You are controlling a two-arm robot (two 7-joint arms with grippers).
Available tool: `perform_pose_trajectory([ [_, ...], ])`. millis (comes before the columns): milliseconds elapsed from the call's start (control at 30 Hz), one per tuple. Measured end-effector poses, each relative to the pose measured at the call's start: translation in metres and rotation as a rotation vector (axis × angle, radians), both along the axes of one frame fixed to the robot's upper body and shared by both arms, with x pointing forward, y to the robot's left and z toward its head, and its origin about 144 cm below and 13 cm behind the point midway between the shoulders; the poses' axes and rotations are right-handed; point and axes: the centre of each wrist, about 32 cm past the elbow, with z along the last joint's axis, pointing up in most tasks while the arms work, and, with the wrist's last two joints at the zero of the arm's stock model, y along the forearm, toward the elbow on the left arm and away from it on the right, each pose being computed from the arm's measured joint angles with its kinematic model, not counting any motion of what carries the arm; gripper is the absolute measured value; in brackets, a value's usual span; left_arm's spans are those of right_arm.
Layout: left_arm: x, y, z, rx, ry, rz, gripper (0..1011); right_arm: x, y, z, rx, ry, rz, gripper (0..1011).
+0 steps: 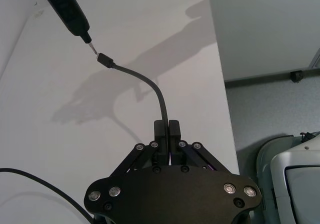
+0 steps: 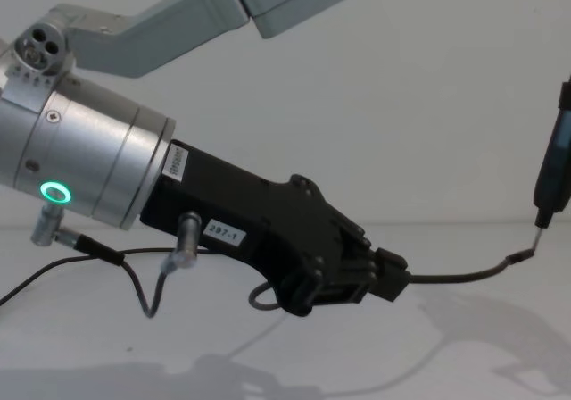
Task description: Pick up the data cable with the one hand.
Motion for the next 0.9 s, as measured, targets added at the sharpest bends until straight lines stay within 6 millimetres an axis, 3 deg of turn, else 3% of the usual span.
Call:
perform_pose_trajectory([
  [900, 0.0000, 0.0000, 0.0000, 0.000, 0.000, 0.000, 44, 0.0019, -0.0015, 0.0004, 0.002, 0.024, 0.022, 279],
])
